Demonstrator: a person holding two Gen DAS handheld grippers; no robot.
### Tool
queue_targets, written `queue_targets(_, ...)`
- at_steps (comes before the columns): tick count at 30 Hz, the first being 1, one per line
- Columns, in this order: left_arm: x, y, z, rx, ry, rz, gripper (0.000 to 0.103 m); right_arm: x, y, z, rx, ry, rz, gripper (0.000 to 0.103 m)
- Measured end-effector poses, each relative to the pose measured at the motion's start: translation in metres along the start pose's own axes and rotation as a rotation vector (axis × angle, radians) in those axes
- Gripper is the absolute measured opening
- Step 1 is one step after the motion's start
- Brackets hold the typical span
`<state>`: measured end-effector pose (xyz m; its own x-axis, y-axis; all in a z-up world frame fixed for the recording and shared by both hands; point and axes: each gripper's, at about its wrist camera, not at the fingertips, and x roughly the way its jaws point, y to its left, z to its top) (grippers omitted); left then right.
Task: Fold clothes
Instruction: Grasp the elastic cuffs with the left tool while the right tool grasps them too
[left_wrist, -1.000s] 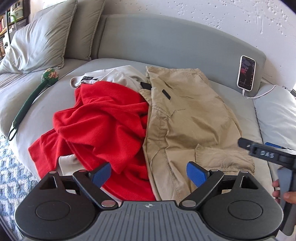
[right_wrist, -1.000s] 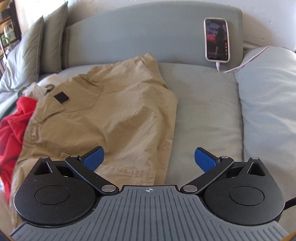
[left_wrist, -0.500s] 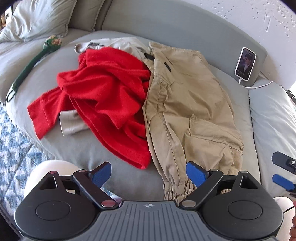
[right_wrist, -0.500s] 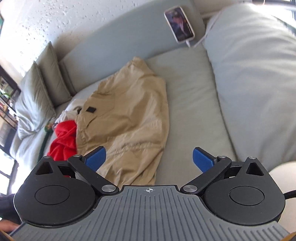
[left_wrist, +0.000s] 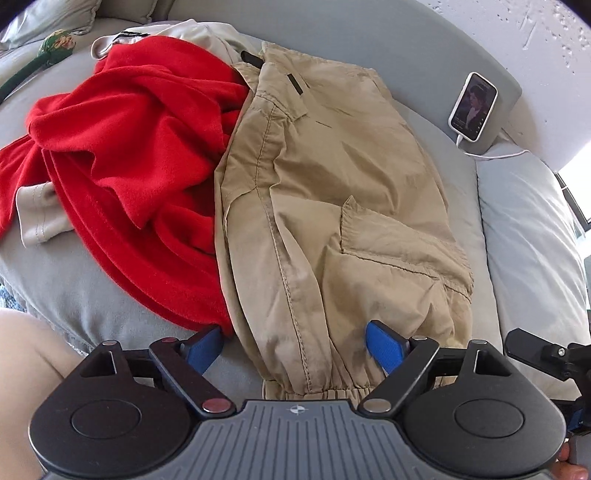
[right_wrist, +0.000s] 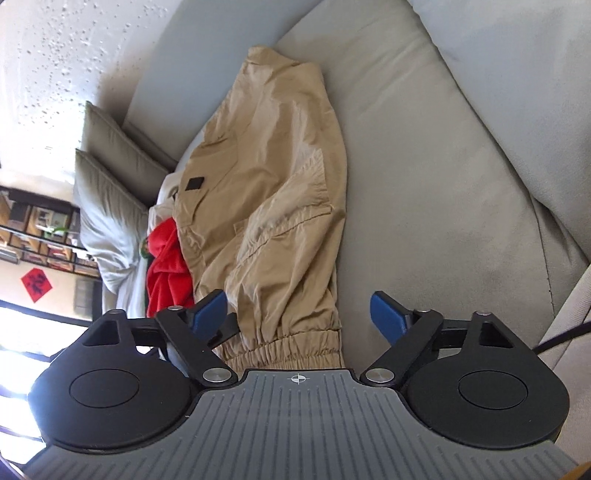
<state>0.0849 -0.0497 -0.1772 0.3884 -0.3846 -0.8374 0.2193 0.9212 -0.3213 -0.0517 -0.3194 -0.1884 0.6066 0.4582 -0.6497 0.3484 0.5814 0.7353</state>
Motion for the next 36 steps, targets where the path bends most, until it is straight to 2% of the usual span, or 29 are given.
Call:
queue_targets(1,-0.003,0.001,0.000,0.004,0.001,-0.001,0.072,0.004,-0.003,0.001,0.006,0.001,0.003,0.083)
queue_targets(3,-0.009,0.003,0.001,0.000,0.014,-0.032,0.052,0.010,-0.011,0.003,0.019,0.002,0.012,0.082)
queue_targets(4,-0.012,0.004,0.001,-0.003,0.021,-0.049,0.048,0.011,-0.015,0.003,0.028,-0.007,0.025,0.082)
queue_targets(8,-0.008,0.009,0.000,-0.062,0.064,-0.062,0.047,0.014,-0.020,0.004,0.031,-0.016,0.053,0.082)
queue_targets(9,-0.006,0.011,-0.001,-0.084,0.073,-0.065,0.050,0.014,-0.019,0.004,0.021,-0.012,0.054,0.082)
queue_targets(13,0.000,0.002,0.004,-0.063,0.095,-0.056,0.056,0.015,-0.020,0.004,0.013,-0.009,0.069,0.084)
queue_targets(14,0.000,-0.002,0.005,-0.050,0.096,-0.053,0.052,0.015,-0.020,0.004,0.008,-0.005,0.075,0.086)
queue_targets(15,-0.002,-0.007,0.006,-0.032,0.093,-0.045,0.043,0.016,-0.020,0.005,-0.005,0.005,0.078,0.087)
queue_targets(17,-0.007,-0.015,0.008,-0.005,0.090,-0.022,0.031,0.016,-0.019,0.006,-0.017,0.025,0.078,0.087)
queue_targets(20,-0.021,-0.019,0.009,-0.009,0.069,-0.022,0.014,0.014,-0.019,0.009,-0.001,0.050,0.073,0.087)
queue_targets(23,-0.041,-0.010,0.014,-0.094,0.025,-0.145,0.011,0.004,-0.016,0.009,0.010,0.046,0.045,0.086)
queue_targets(26,-0.053,0.012,0.023,-0.236,0.012,-0.270,0.010,-0.012,-0.009,0.009,-0.016,0.010,0.046,0.086)
queue_targets(29,-0.054,0.033,0.025,-0.372,0.026,-0.359,0.009,-0.023,-0.015,0.007,0.032,0.015,0.097,0.086)
queue_targets(33,-0.056,0.043,0.023,-0.459,0.032,-0.412,0.008,-0.021,-0.038,-0.002,0.214,0.041,0.180,0.087)
queue_targets(36,-0.061,0.042,0.024,-0.499,0.033,-0.450,0.008,-0.006,-0.042,-0.011,0.263,0.072,0.236,0.087)
